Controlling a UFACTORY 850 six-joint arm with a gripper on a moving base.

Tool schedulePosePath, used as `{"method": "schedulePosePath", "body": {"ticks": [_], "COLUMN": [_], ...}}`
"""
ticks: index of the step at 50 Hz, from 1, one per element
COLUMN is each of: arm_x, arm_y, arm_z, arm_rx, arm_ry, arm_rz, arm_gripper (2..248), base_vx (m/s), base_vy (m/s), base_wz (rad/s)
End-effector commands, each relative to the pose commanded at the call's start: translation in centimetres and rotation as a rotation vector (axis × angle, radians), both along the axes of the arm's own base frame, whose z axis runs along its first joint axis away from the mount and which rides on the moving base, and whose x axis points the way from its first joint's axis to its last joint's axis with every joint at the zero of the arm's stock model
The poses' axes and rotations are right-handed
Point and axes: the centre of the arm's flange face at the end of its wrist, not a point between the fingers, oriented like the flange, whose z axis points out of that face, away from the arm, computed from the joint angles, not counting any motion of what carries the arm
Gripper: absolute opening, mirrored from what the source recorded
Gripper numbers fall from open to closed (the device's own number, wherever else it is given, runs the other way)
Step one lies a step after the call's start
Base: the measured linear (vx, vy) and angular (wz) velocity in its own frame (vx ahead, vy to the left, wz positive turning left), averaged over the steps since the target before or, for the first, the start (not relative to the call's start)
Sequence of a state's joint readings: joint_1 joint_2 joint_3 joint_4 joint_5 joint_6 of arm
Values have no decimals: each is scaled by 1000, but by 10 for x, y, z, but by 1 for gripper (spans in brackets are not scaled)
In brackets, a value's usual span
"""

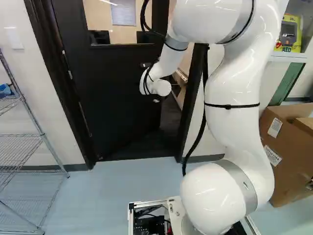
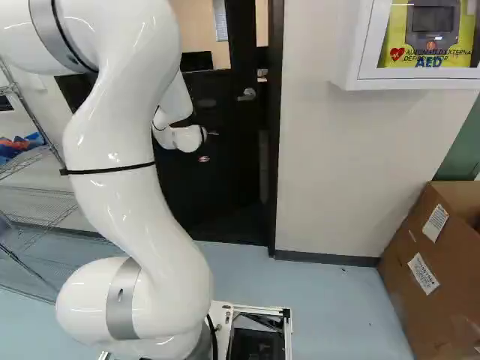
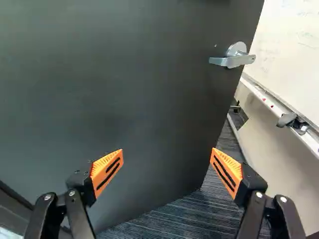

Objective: Open the door and move inside

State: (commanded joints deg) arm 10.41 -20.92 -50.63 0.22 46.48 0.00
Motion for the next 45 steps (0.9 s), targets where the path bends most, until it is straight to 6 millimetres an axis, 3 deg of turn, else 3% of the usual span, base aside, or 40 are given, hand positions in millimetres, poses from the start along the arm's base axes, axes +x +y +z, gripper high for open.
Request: {"method": "schedulePosePath", "body": {"ticks": [45], "arm_x": [-86], "arm_y": [-36], "arm_z": [8], "arm_rx": [-99], "arm_ry": [-1], "arm_rz": [113], "arm_gripper": [247], "base_vx": [0], "base_vy": [0], "base_wz": [0]}}
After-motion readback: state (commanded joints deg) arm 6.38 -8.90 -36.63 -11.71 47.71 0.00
